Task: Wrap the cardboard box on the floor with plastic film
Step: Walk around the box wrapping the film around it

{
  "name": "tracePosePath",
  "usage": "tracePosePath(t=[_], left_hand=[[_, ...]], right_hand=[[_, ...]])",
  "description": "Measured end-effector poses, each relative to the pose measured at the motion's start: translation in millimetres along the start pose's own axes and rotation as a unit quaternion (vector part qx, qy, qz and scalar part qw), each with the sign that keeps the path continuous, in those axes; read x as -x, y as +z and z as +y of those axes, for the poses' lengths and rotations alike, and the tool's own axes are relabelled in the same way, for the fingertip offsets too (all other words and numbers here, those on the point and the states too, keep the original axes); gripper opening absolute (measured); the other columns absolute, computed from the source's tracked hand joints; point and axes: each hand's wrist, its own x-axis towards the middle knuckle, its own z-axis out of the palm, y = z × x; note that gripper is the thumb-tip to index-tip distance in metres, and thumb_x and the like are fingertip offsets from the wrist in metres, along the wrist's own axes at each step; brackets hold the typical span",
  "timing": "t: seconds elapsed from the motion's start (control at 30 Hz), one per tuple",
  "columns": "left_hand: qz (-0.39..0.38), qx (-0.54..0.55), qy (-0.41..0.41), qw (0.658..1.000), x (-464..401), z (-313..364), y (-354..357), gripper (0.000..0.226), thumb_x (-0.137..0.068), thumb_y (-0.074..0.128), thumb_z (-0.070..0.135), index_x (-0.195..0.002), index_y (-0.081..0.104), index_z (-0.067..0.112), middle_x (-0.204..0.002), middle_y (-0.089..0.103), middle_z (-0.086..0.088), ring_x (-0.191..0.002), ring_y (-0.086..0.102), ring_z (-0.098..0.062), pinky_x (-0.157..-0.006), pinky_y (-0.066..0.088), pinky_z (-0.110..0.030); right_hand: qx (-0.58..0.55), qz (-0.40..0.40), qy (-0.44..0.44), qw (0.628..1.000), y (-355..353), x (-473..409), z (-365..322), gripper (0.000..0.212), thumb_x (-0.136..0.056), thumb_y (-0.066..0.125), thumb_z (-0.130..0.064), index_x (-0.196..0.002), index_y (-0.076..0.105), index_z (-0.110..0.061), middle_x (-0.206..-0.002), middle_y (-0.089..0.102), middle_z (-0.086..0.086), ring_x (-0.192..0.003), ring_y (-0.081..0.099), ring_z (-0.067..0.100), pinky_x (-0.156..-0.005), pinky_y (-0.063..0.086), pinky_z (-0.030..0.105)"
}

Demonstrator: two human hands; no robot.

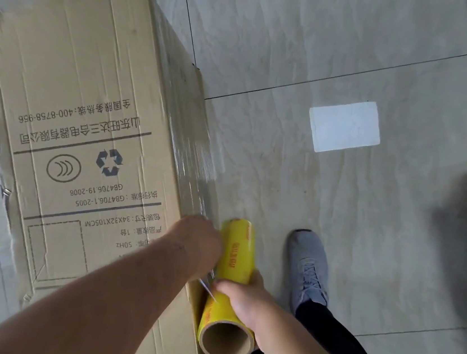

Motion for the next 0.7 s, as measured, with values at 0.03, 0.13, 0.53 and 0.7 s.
tracePosePath(t=[0.03,0.13,0.53,0.7], left_hand=[[-0.005,-0.005,0.002,1.000,1,4,-1,0.024,-0.096,0.059,0.015,-0.115,0.073,0.016,-0.124,0.069,-0.008,-0.117,0.064,-0.033,-0.103,0.050,-0.048],[-0.031,-0.029,-0.006,0.999,0,11,-1,0.026,-0.098,0.060,0.021,-0.121,0.071,0.019,-0.129,0.067,-0.006,-0.123,0.060,-0.030,-0.107,0.046,-0.047],[-0.053,-0.060,-0.049,0.996,-4,24,3,0.041,-0.103,0.043,0.026,-0.141,0.057,0.019,-0.142,0.059,-0.011,-0.132,0.053,-0.032,-0.110,0.035,-0.053],[-0.040,-0.033,-0.055,0.997,-4,26,8,0.047,-0.102,0.046,0.026,-0.147,0.054,0.017,-0.153,0.050,-0.011,-0.140,0.046,-0.032,-0.112,0.037,-0.051]], right_hand=[[0.040,0.000,0.001,0.999,-1,7,-4,0.121,-0.034,0.077,-0.085,-0.143,0.050,-0.039,-0.135,0.069,-0.001,-0.122,0.067,0.028,-0.107,0.054,0.046],[0.113,-0.073,0.002,0.991,-9,45,-42,0.137,-0.062,0.078,-0.078,-0.171,0.014,-0.025,-0.166,0.045,0.013,-0.148,0.049,0.035,-0.124,0.037,0.046],[-0.238,-0.137,0.132,0.952,-21,33,-3,0.078,-0.067,0.087,-0.069,-0.130,0.070,-0.025,-0.111,0.082,0.017,-0.097,0.080,0.043,-0.085,0.059,0.073],[-0.283,-0.111,0.102,0.947,-4,32,9,0.084,-0.051,0.094,-0.070,-0.121,0.072,-0.030,-0.108,0.083,0.016,-0.091,0.081,0.044,-0.079,0.061,0.072]])
